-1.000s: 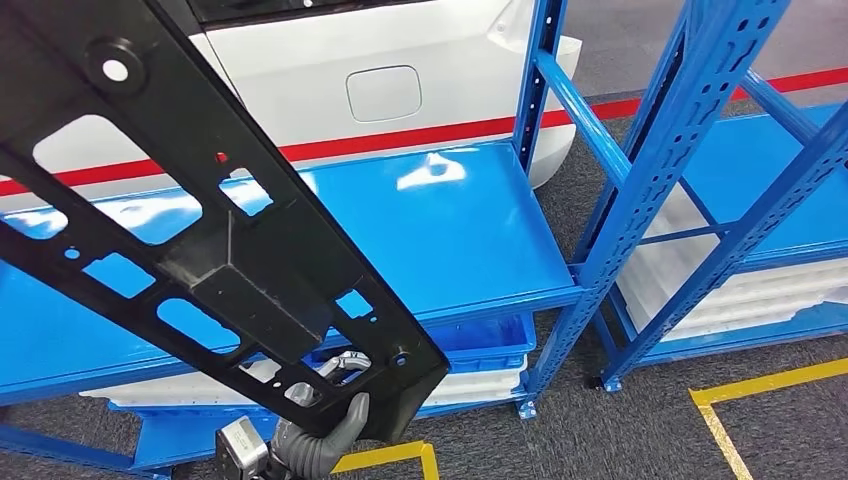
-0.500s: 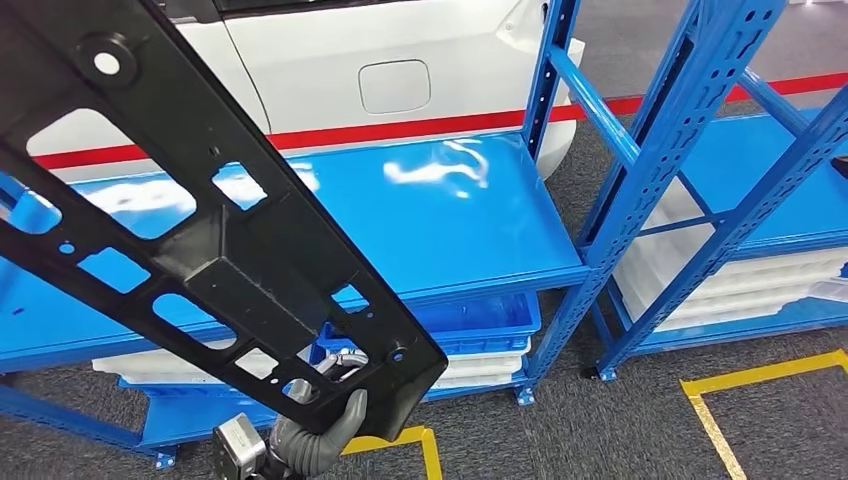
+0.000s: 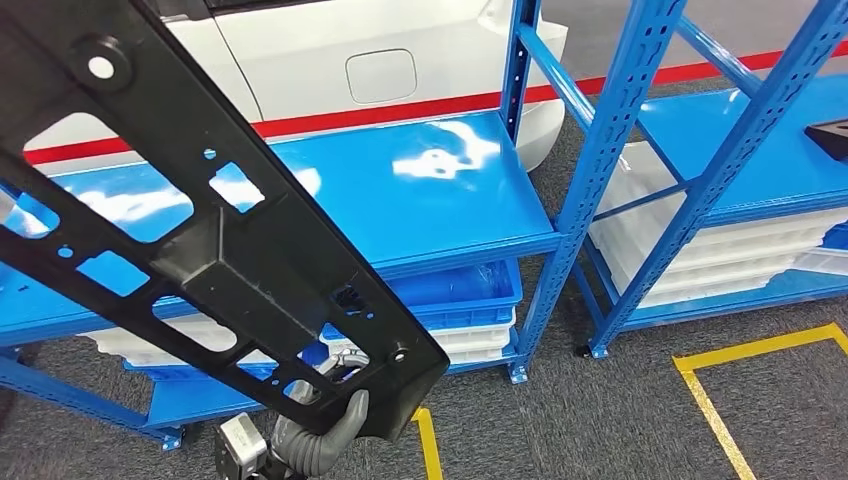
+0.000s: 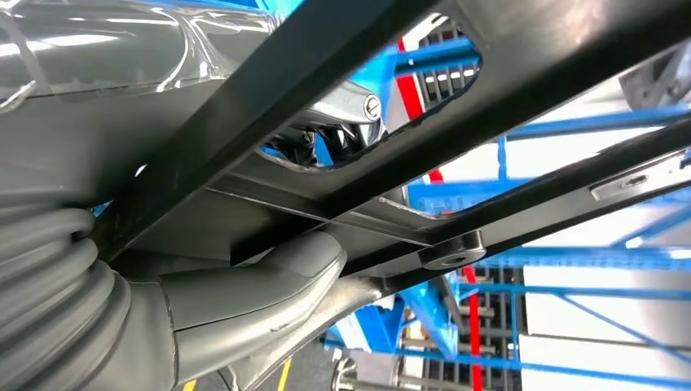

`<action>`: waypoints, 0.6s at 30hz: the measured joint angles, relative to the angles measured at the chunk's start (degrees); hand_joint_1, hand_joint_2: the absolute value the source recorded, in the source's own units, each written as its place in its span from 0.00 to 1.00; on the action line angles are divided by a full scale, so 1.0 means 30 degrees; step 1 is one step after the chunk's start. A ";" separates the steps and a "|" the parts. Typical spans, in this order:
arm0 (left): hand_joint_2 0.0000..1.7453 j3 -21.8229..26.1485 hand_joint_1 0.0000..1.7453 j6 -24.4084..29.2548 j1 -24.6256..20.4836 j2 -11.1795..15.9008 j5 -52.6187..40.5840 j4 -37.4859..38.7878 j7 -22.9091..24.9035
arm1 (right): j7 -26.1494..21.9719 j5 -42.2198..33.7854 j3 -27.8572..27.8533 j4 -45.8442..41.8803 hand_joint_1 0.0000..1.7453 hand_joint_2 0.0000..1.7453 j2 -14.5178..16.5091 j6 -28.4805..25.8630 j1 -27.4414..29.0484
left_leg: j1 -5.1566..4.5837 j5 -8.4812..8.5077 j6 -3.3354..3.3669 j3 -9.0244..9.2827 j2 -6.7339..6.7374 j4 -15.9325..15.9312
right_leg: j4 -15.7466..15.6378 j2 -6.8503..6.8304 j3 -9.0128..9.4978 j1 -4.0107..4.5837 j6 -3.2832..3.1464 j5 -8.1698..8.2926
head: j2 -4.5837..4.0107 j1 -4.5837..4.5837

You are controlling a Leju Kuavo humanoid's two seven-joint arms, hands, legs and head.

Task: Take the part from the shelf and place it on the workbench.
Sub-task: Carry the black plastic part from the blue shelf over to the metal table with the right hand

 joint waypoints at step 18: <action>1.00 -0.0011 1.00 -0.0191 -0.0192 -0.0013 -0.0015 0.0000 0.0078 | -0.0015 0.0011 0.0011 0.0007 0.00 0.00 0.0006 0.0004 0.0014 | -0.0161 0.1084 0.1115 0.2728 0.0069 -0.3452 | 0.5071 -0.0003 -0.3238 0.0018 0.0918 -0.2025 | 0.0000 0.0027</action>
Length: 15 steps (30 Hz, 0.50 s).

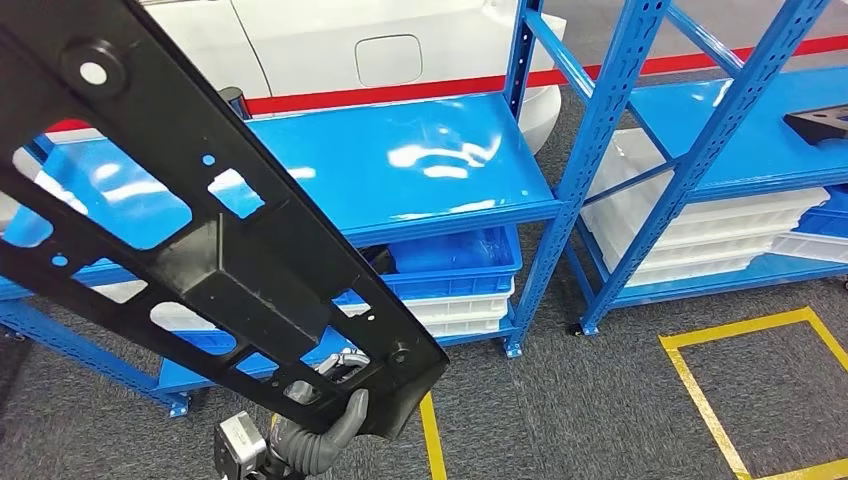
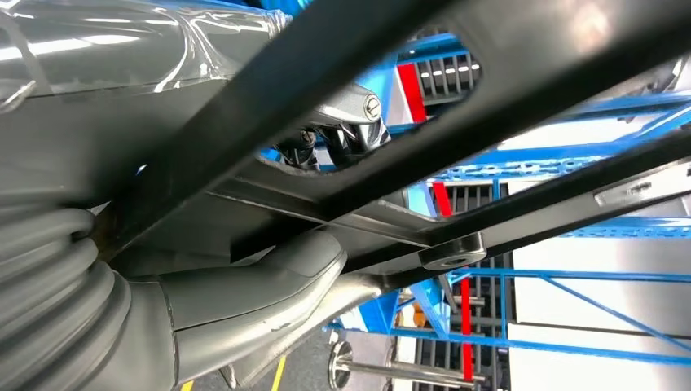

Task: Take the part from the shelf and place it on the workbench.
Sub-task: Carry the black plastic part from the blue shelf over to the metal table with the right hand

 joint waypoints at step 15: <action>1.00 -0.0004 1.00 -0.0011 0.0086 0.0006 0.0005 0.0000 -0.0015 | -0.0004 -0.0056 0.0000 -0.0007 0.00 0.00 -0.0053 0.0000 -0.0009 | 0.0207 -0.2832 -0.1197 -0.3438 -0.0047 0.6397 | -0.5038 -0.0044 0.2853 0.0047 -0.0946 0.2260 | -0.0003 -0.0006</action>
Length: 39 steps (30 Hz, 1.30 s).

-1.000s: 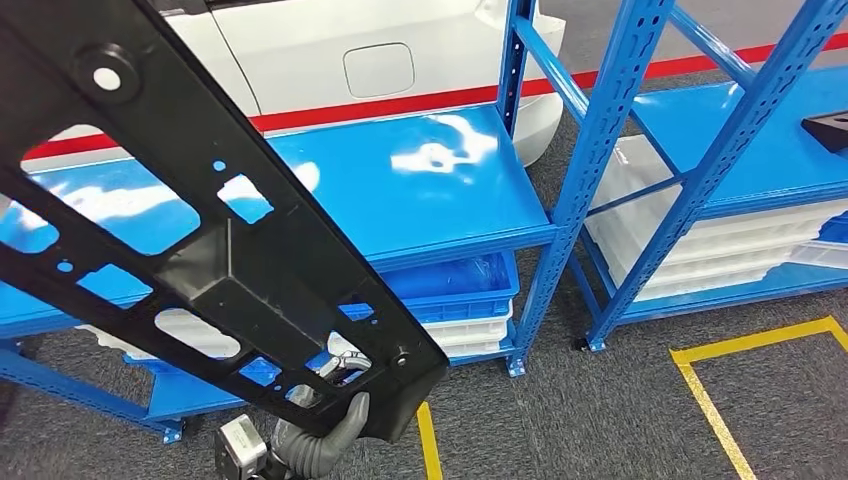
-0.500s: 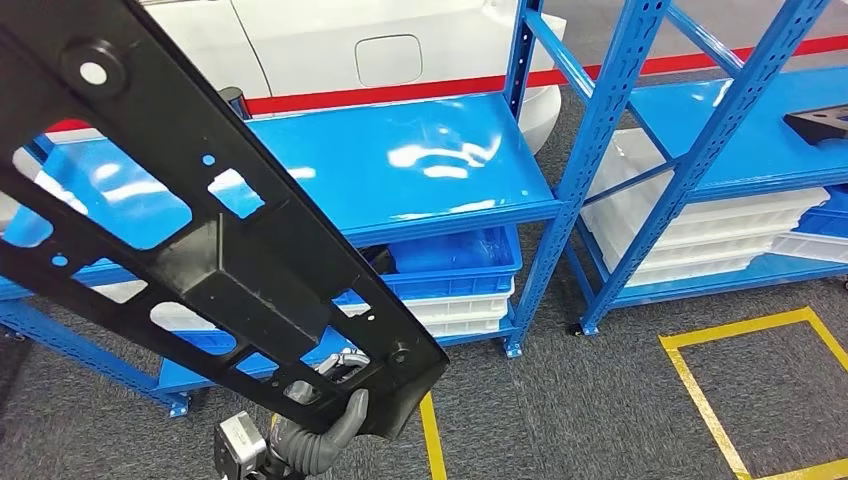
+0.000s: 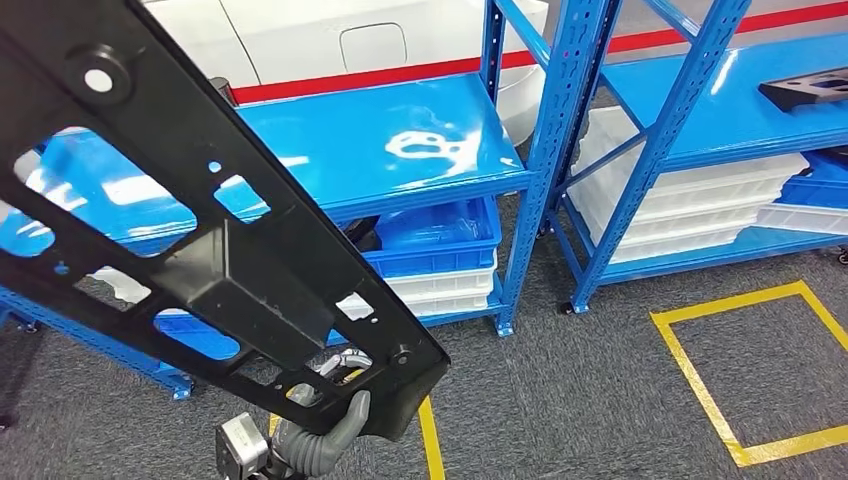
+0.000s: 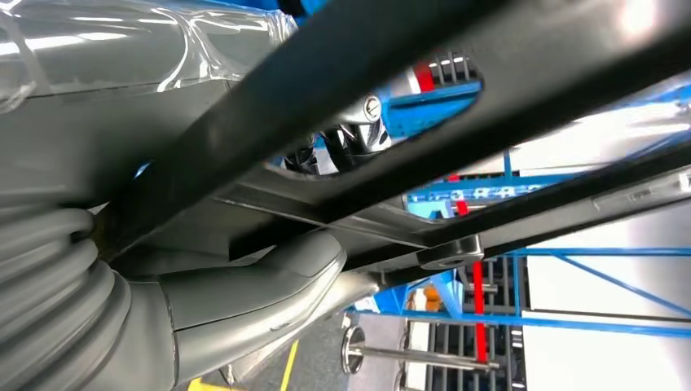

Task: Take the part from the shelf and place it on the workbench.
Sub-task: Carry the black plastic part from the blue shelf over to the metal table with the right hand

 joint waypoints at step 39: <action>1.00 0.0007 1.00 0.0002 0.0068 -0.0022 0.0055 0.0000 -0.0087 | 0.0013 -0.0097 0.0004 0.0000 0.00 0.00 -0.0004 0.0000 -0.0011 | -0.0121 0.1843 0.0511 0.4326 -0.0133 -0.6018 | -0.0290 0.0004 -0.0852 0.0004 0.0614 0.1315 | 0.0003 0.0140</action>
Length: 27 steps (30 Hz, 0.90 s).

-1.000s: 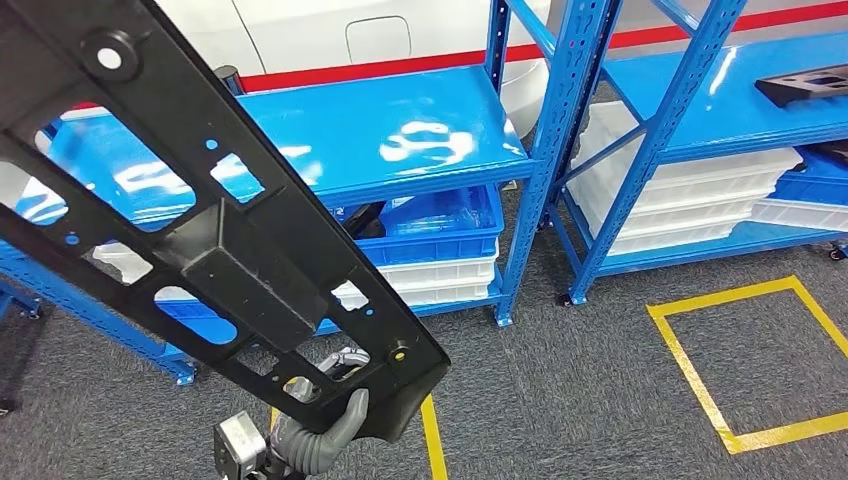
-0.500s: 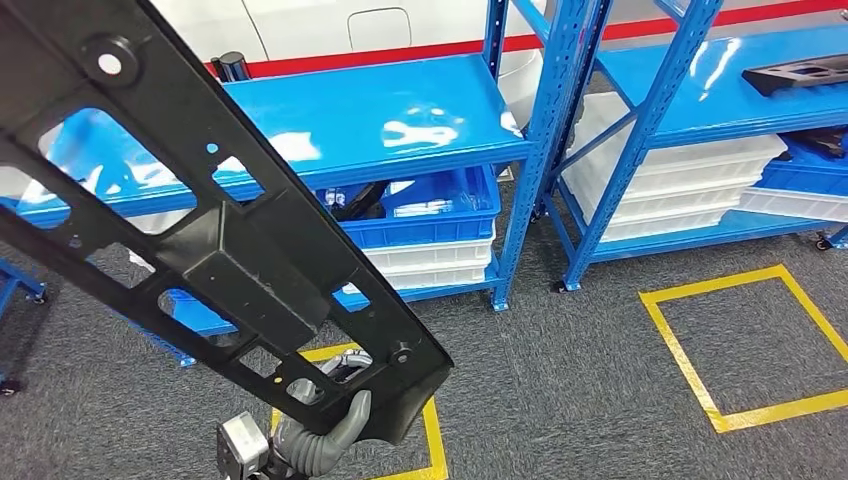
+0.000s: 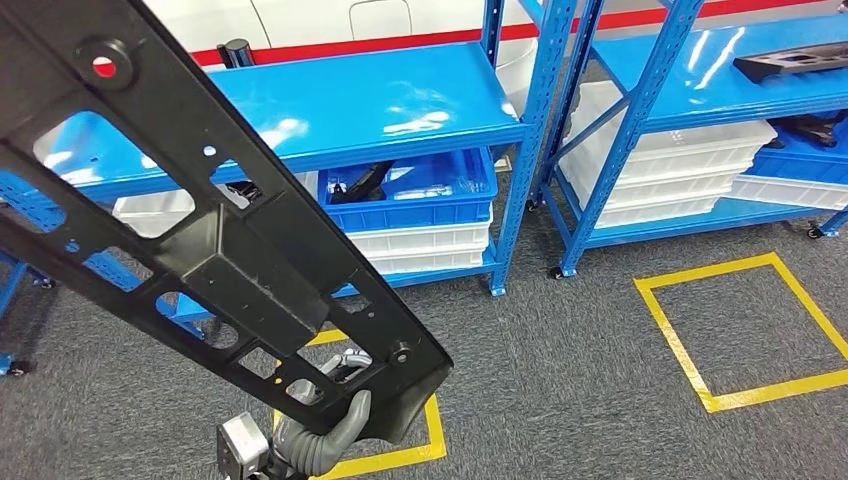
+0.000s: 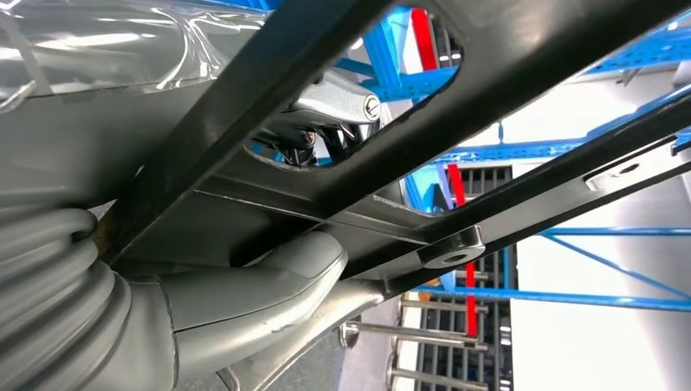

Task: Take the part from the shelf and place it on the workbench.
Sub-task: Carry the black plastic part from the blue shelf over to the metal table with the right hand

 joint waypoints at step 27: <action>1.00 -0.0007 1.00 -0.0002 0.0025 -0.0007 -0.0038 0.0000 0.0002 | 0.0018 0.0118 0.0007 0.0000 0.00 0.00 -0.0024 0.0000 -0.0009 | 0.0269 -0.0319 -0.0459 -0.1007 0.0084 0.2118 | -0.0018 -0.0054 0.0167 0.0021 -0.0343 -0.0353 | -0.0002 0.0075</action>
